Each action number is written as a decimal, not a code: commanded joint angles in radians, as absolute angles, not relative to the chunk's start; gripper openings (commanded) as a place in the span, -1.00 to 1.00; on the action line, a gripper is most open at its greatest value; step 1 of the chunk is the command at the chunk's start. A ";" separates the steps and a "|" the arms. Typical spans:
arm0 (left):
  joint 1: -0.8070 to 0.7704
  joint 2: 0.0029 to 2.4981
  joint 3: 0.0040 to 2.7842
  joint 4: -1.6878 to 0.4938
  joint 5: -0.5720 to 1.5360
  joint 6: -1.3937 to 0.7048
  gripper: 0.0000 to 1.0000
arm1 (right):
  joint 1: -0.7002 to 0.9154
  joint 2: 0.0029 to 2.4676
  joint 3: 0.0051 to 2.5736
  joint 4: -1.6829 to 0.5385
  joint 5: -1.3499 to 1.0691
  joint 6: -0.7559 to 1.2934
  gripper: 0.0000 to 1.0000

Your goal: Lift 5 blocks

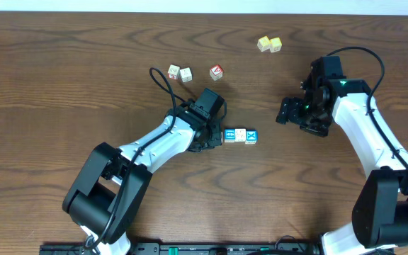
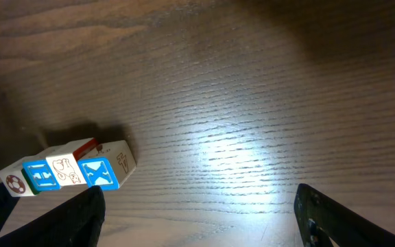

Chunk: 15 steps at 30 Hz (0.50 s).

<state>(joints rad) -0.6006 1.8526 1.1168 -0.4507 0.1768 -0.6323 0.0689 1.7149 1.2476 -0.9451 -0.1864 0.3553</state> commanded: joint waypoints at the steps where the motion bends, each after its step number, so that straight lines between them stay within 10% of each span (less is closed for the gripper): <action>1: -0.604 1.858 1.103 -0.438 0.161 -0.642 -0.85 | 0.074 1.721 1.241 -0.947 -0.180 0.339 0.71; 15: -0.604 1.858 1.103 -0.397 0.160 -0.641 -0.85 | 0.074 1.721 1.241 -0.946 -0.180 0.337 0.73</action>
